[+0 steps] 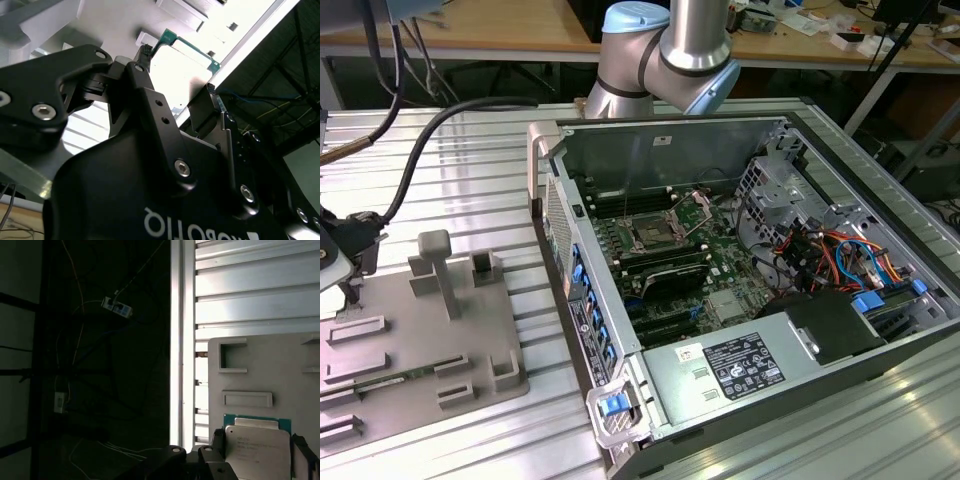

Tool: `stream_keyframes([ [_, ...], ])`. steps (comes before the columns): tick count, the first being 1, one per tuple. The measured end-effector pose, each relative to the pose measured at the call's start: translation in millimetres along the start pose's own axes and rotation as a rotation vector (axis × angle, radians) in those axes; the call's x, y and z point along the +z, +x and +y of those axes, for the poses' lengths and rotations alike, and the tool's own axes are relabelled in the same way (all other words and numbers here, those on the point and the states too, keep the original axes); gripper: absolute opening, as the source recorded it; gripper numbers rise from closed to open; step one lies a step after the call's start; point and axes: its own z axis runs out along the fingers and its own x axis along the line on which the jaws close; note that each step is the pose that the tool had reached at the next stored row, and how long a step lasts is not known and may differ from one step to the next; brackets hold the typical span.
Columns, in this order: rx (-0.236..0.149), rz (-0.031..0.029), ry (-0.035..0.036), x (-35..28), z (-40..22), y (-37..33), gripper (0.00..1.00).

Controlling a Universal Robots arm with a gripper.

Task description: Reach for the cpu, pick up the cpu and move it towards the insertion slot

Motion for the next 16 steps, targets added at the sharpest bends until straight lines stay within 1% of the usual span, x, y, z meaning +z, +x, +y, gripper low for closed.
stream_keyframes([
  [16, 0.000, 0.0001, 0.0000, -10.3, 0.5, 0.2, 0.55],
])
